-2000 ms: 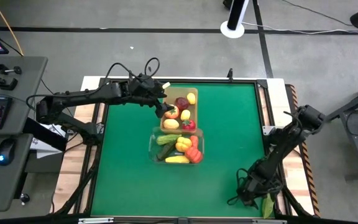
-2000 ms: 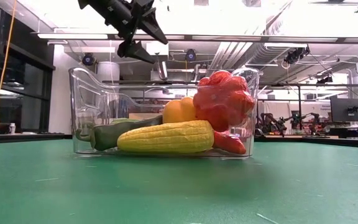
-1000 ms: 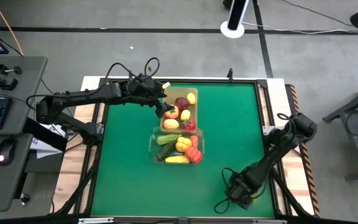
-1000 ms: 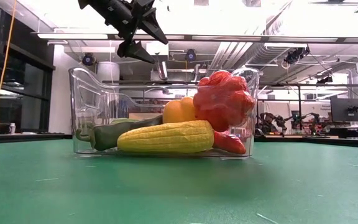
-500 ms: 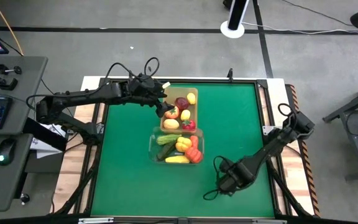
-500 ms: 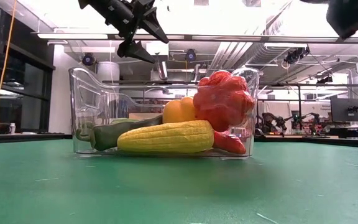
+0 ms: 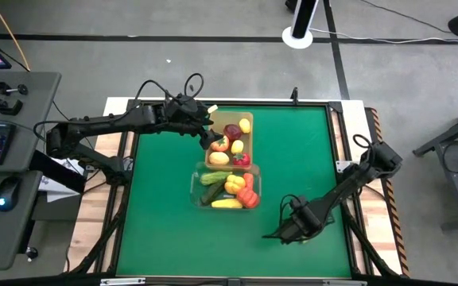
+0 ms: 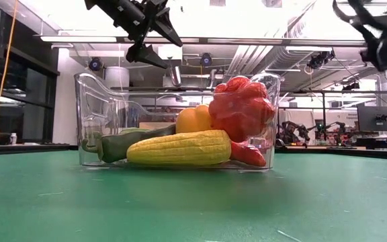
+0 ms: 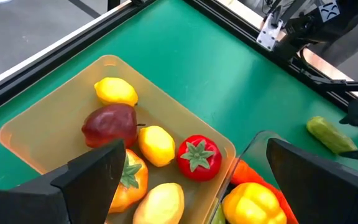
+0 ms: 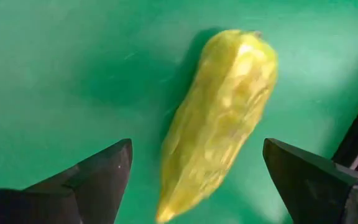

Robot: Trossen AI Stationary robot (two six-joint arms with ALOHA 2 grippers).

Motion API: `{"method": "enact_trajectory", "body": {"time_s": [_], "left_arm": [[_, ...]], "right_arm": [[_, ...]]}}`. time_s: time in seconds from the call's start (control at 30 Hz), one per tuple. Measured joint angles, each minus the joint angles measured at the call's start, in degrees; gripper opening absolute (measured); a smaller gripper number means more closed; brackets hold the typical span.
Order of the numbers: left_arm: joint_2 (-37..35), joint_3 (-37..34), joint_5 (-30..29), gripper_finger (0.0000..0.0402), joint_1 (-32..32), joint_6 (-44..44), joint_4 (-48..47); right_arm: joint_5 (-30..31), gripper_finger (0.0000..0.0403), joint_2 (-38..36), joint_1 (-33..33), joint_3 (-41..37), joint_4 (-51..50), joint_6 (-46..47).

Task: Sort produce into baskets
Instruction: Put the green cucumber into the transparent bin

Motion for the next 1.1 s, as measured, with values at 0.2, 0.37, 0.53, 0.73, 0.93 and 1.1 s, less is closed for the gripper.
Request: {"method": "enact_trajectory", "body": {"time_s": [0.2, 0.37, 0.53, 0.73, 0.93, 1.1], "left_arm": [[0.0, 0.0, 0.43, 0.0378, 0.01, 0.02, -0.04], [-0.11, 0.0, 5.05, 0.0378, 0.01, 0.9, -0.07], [-4.5, -0.02, 9.11, 0.0378, 0.19, 2.32, 2.93], [-15.15, -0.02, 5.88, 0.0378, 1.66, 6.25, 7.9], [-23.62, -0.02, 0.99, 0.0378, 2.43, 7.52, 4.71], [-26.89, -0.02, 2.02, 0.0378, 1.79, 4.88, 3.52]], "right_arm": [[-0.89, 0.0353, 0.0, 0.16, -6.33, 5.38, 5.45], [-1.26, 0.0334, -0.44, -0.38, -10.2, 13.54, 7.4], [-0.42, 0.0235, 0.09, -0.39, -6.48, 8.38, 2.82], [4.06, 0.0112, -0.77, -0.92, 5.09, -7.79, -11.25], [26.23, 0.0112, -5.24, -5.67, 14.97, -17.16, -16.91], [38.27, 0.0137, -9.03, -13.08, 16.88, -7.3, -32.92]]}}
